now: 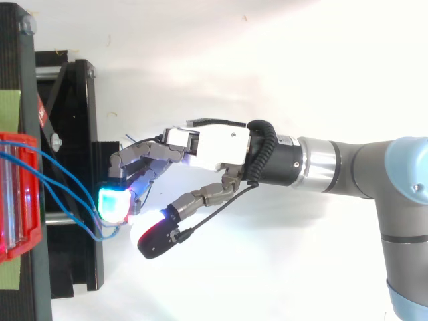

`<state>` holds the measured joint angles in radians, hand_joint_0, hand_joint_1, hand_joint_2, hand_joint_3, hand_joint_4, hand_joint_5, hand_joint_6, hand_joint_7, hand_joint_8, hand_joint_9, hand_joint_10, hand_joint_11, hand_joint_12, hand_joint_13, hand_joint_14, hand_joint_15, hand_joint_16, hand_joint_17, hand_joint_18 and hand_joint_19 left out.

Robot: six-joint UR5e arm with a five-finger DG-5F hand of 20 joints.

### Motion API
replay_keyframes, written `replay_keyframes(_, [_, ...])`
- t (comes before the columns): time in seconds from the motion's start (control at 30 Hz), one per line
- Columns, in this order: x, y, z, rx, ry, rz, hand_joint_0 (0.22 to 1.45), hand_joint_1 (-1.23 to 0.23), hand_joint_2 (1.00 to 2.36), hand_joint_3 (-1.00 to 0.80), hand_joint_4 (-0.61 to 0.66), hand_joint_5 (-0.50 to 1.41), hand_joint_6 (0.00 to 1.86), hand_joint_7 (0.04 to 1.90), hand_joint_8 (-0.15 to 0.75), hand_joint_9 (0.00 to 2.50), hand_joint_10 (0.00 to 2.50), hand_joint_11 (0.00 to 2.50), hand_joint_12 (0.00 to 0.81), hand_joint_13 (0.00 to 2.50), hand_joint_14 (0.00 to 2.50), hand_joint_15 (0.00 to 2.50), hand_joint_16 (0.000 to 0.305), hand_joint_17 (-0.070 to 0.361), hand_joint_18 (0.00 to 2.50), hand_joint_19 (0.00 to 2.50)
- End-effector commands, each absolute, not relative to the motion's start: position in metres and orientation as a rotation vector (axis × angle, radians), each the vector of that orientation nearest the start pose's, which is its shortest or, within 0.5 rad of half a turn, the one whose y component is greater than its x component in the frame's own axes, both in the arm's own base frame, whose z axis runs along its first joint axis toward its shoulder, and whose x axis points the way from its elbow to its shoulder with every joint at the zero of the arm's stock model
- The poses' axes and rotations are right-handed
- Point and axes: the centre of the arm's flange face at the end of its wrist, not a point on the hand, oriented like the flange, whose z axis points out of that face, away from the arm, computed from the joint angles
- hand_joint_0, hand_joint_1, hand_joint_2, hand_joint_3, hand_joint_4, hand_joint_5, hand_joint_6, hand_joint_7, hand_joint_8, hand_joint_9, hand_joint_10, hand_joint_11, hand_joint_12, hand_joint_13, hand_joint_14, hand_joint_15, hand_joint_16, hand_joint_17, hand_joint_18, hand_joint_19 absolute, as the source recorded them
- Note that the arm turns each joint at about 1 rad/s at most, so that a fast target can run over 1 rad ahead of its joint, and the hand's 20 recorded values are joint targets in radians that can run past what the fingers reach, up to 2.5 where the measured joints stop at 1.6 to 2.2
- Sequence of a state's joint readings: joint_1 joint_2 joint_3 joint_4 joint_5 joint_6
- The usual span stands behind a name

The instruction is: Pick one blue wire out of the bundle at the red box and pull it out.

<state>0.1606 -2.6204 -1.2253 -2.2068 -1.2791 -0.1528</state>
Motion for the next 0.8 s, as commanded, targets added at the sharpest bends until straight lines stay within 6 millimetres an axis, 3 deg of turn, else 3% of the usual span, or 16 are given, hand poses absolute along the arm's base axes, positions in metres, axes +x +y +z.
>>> replay_keyframes(0.0, [0.798, -0.034, 0.035, 1.046, 1.000, 1.122, 0.56, -0.77, 1.00, -0.44, 0.16, -0.15, 0.66, 0.96, 0.317, 0.94, 0.01, 0.74, 0.412, 0.78, 0.02, 0.50, 0.058, 0.131, 0.47, 0.27])
replay_keyframes(0.27, [0.800, -0.033, 0.036, 1.035, 0.984, 1.131, 0.59, -0.79, 1.01, -0.39, 0.16, -0.19, 0.81, 0.81, 0.316, 0.95, 0.01, 0.76, 0.416, 0.81, 0.02, 0.52, 0.057, 0.128, 0.52, 0.30])
replay_keyframes(0.47, [0.803, -0.032, 0.042, 0.991, 0.970, 1.117, 0.61, -0.80, 1.01, -0.35, 0.16, -0.20, 0.84, 0.83, 0.320, 0.94, 0.01, 0.78, 0.415, 0.82, 0.02, 0.52, 0.057, 0.128, 0.54, 0.32])
replay_keyframes(0.63, [0.812, -0.031, 0.054, 0.957, 0.947, 1.113, 0.55, -0.82, 1.00, -0.49, 0.19, -0.21, 0.84, 0.77, 0.322, 0.91, 0.01, 0.78, 0.424, 0.81, 0.02, 0.53, 0.059, 0.133, 0.55, 0.30])
replay_keyframes(0.77, [0.817, -0.030, 0.062, 0.933, 0.940, 1.098, 0.51, -0.84, 1.00, -0.50, 0.21, -0.21, 0.83, 0.75, 0.328, 0.90, 0.01, 0.78, 0.436, 0.81, 0.02, 0.53, 0.062, 0.140, 0.55, 0.29])
